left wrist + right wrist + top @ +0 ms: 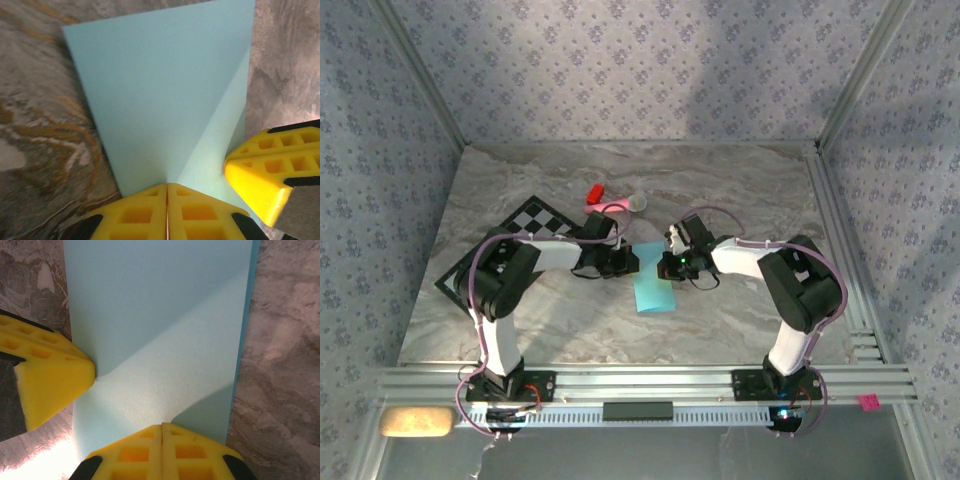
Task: Fold a paper plane with a square sheet of paper (pick it up from the middle)
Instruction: First fold the square sheet of paper in half at the center of the table.
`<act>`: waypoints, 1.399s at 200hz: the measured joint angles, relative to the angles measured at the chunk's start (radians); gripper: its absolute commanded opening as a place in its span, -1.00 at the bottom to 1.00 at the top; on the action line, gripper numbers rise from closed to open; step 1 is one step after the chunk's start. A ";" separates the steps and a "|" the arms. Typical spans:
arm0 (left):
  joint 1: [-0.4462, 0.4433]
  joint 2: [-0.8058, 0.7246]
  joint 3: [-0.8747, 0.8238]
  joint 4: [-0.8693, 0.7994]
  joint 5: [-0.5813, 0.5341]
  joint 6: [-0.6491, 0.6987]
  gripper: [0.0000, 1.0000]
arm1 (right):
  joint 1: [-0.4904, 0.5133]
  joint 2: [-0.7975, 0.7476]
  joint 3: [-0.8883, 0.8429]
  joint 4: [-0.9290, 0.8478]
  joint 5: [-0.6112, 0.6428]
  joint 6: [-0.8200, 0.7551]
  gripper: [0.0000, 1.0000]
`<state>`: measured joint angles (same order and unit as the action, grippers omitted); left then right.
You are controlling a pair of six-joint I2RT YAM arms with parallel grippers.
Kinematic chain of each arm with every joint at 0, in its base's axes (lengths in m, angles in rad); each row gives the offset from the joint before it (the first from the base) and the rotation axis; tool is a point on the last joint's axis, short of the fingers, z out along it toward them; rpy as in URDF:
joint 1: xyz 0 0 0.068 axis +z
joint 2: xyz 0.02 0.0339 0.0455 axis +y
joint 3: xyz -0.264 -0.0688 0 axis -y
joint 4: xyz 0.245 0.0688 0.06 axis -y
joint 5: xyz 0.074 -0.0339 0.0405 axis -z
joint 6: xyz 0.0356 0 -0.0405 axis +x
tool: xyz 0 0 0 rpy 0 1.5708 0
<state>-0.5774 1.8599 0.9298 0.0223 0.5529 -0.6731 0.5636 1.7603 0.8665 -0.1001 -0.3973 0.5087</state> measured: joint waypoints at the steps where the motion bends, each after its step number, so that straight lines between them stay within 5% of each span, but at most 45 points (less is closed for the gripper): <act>1: 0.000 -0.001 0.000 -0.001 0.000 0.000 -0.78 | 0.000 0.000 0.000 0.000 0.000 0.000 -1.00; 102: -0.052 -0.102 -0.111 0.106 0.042 -0.174 -0.73 | 0.002 -0.001 0.001 0.000 0.005 0.007 -1.00; 221: -0.062 -0.153 -0.166 0.032 0.023 -0.140 -0.73 | 0.009 -0.006 -0.004 0.000 0.019 0.019 -1.00; 280: -0.150 -0.197 -0.138 0.009 0.053 -0.171 -0.74 | 0.011 -0.006 -0.004 0.000 0.024 0.020 -1.00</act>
<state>-0.7269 1.6627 0.7921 0.0311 0.6064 -0.8440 0.5751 1.7538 0.8627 -0.1005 -0.3729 0.5285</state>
